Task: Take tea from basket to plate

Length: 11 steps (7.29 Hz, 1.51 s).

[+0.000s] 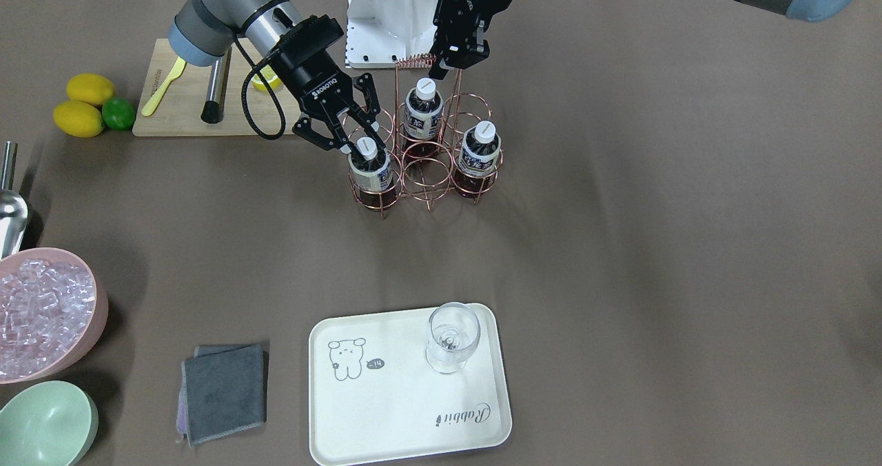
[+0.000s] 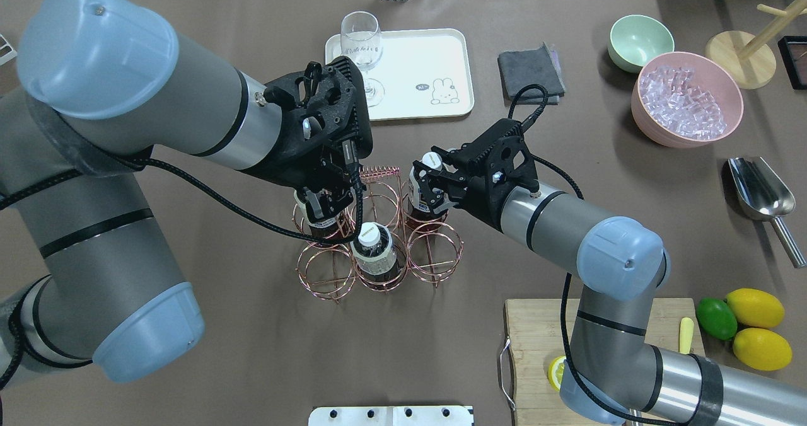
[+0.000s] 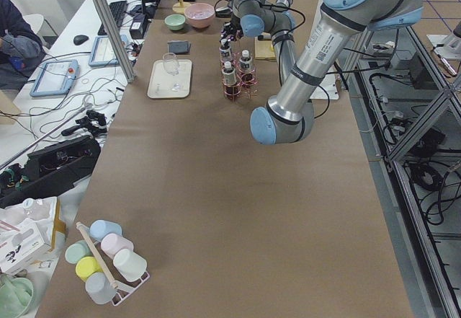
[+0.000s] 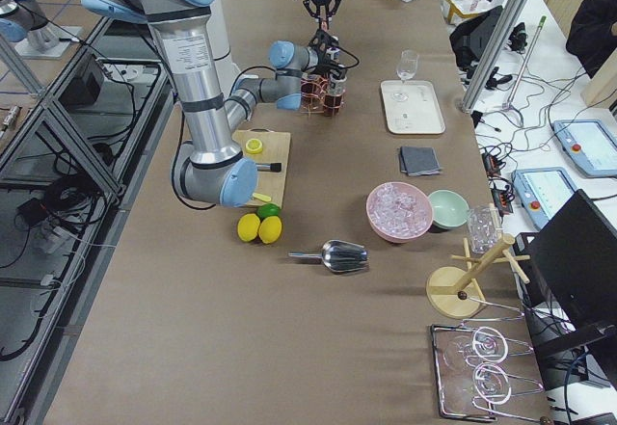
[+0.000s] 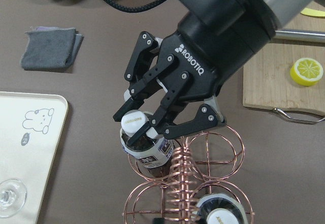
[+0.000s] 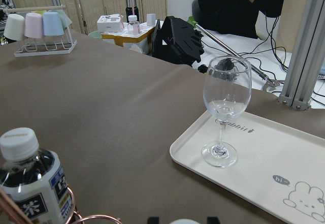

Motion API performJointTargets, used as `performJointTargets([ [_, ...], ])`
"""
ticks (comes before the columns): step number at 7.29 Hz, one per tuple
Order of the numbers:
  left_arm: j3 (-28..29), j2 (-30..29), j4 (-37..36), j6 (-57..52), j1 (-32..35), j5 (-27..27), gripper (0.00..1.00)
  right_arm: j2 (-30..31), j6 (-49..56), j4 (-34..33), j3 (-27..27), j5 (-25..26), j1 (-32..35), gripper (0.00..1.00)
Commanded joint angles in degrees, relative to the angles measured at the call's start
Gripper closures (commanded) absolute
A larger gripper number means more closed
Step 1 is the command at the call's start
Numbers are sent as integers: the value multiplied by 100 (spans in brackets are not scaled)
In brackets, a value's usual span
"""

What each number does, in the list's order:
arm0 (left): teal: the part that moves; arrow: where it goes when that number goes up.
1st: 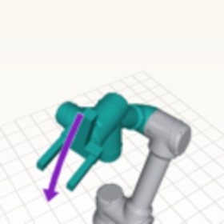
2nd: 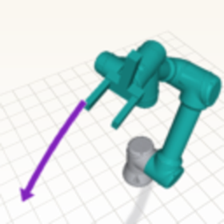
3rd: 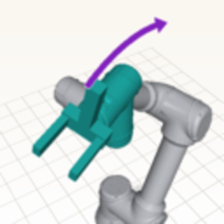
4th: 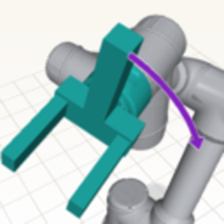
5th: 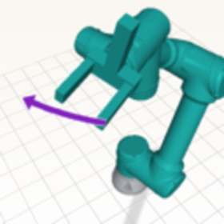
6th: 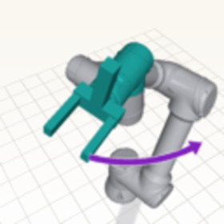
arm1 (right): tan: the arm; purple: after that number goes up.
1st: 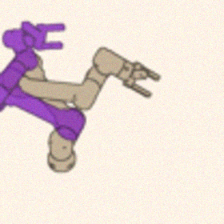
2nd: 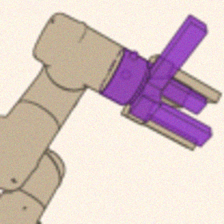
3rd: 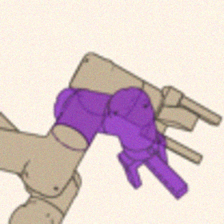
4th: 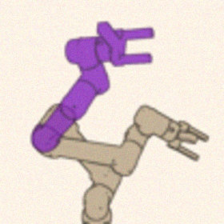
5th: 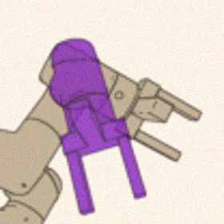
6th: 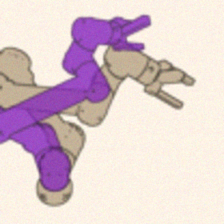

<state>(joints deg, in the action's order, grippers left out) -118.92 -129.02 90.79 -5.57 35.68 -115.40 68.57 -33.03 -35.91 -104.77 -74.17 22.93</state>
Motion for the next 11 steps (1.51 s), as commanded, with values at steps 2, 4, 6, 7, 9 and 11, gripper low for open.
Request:
performJointTargets([
  [2,0,8,0,-6,-9,0,100,60,-29,-369,-559,-211,219,100],
  [4,0,8,-35,-6,-61,26,100,43,-37,-837,-983,-807,719,100],
  [6,-9,8,-44,-6,-62,17,100,-10,-28,-1441,-1491,-1369,1228,100],
  [7,-26,8,-44,-6,-62,17,100,-19,-37,-1610,-1642,-1764,1562,100],
  [9,-26,8,-79,-6,-62,17,100,-10,-20,-1629,-1617,-2677,2527,100],
  [11,-44,8,-114,-6,-44,26,100,-97,15,-1612,-1259,-3556,3617,100],
])
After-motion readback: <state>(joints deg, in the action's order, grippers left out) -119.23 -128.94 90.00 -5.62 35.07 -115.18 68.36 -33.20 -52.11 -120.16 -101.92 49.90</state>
